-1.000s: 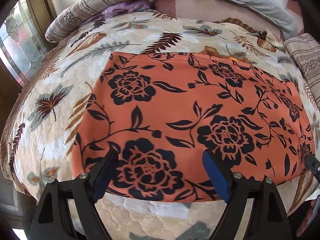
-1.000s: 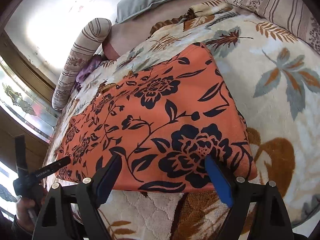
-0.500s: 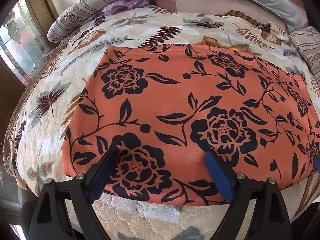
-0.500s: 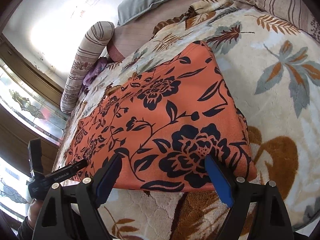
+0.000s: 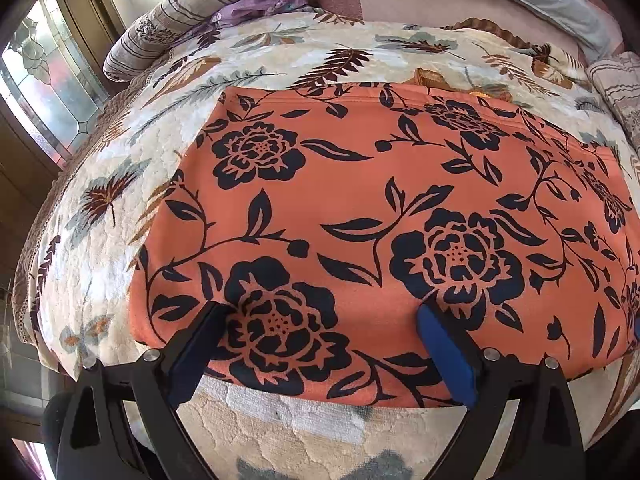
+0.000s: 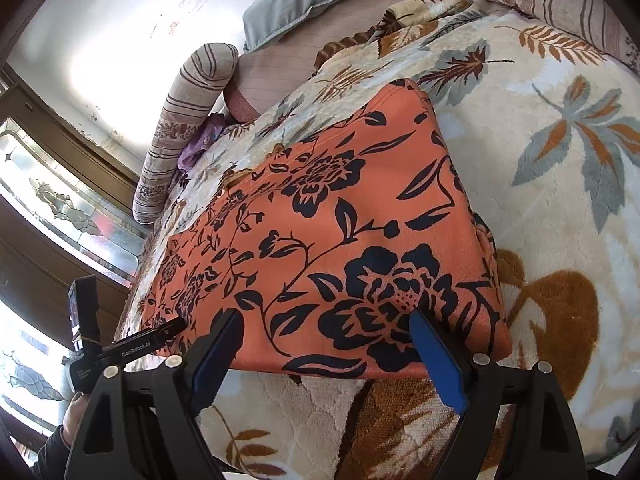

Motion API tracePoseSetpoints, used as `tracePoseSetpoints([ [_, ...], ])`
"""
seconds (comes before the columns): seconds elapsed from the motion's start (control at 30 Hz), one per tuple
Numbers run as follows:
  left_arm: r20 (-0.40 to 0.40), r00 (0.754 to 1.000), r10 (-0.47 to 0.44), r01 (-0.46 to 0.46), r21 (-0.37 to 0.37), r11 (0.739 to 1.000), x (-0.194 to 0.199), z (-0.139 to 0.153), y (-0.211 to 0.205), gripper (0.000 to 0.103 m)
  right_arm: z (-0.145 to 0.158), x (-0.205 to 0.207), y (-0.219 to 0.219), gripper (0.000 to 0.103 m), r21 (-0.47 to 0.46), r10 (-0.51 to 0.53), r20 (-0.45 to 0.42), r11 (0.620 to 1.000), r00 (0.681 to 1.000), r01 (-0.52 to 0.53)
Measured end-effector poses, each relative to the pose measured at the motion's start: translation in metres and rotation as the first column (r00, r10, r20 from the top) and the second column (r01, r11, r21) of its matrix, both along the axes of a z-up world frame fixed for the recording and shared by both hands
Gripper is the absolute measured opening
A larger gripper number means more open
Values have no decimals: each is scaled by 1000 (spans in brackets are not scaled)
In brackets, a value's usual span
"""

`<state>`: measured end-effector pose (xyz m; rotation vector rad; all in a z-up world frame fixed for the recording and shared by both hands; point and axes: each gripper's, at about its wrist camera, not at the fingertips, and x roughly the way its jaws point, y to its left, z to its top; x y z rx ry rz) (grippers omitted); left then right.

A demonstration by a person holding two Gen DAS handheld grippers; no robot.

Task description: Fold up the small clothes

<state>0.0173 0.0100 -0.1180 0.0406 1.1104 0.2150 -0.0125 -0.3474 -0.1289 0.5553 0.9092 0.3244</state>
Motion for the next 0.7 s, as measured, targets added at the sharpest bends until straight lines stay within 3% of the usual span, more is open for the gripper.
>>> tracePoseSetpoints([
  [0.1,48,998,-31,31,4,1000,-3,13,-8,96,2,-6,-12,87,64,-28,5,998,1000,27],
  [0.17,90,995,-45,46,-4,999,-3,20,-11,96,3,-19,-37,87,159,-123,14,980,992,119],
  [0.3,89,994,-58,62,-40,997,4,14,-14,96,-15,-43,-79,87,429,-228,-92,870,969,245],
  [0.43,64,996,-60,64,-57,996,13,-4,-16,100,-33,-48,-64,88,539,-163,-192,806,968,243],
  [0.5,60,996,-67,71,-66,995,15,-2,-15,100,-36,-38,-57,88,564,-158,-211,786,964,253],
  [0.57,67,996,-66,72,-90,993,15,4,-10,100,-41,-26,-54,88,537,-193,-238,790,952,295],
  [0.7,165,984,-64,80,-94,992,8,20,-2,100,-32,-4,-54,88,535,-275,-264,756,924,378],
])
